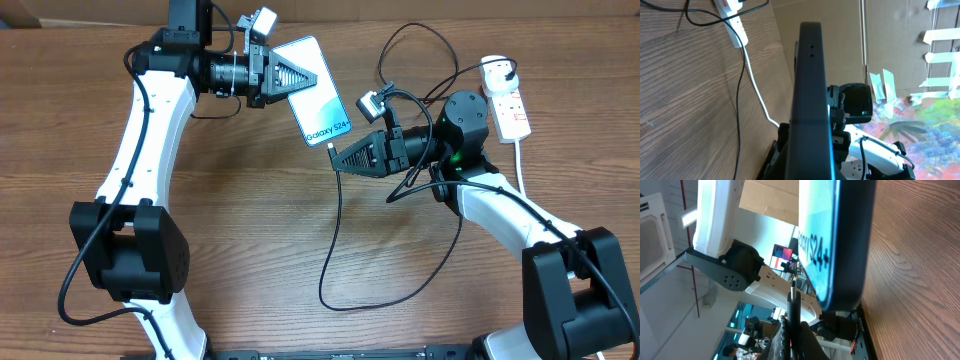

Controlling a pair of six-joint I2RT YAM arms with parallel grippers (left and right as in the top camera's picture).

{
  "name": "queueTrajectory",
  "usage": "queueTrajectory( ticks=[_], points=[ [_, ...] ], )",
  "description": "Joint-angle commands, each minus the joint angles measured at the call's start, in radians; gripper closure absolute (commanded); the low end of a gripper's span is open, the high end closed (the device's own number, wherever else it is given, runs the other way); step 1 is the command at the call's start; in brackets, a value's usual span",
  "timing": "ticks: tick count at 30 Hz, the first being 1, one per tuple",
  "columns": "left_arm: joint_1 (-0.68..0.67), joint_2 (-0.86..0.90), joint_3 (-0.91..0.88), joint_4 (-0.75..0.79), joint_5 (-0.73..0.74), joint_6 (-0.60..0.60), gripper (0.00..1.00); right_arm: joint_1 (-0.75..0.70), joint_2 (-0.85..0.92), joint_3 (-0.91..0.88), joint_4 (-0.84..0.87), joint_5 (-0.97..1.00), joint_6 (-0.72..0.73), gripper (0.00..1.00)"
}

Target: Plug charger to phone and switch on socket

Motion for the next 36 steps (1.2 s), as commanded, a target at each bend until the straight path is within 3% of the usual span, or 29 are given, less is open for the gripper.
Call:
queueTrajectory(
  ticks=[1,36],
  points=[
    [0.005,-0.006,0.001,0.001,0.070,0.026,0.96,0.002,-0.023,0.018,0.008,-0.009,0.001,0.96],
    [0.013,-0.006,0.001,-0.048,0.087,0.042,0.96,0.002,-0.023,0.018,0.008,-0.004,0.004,0.96]
  ],
)
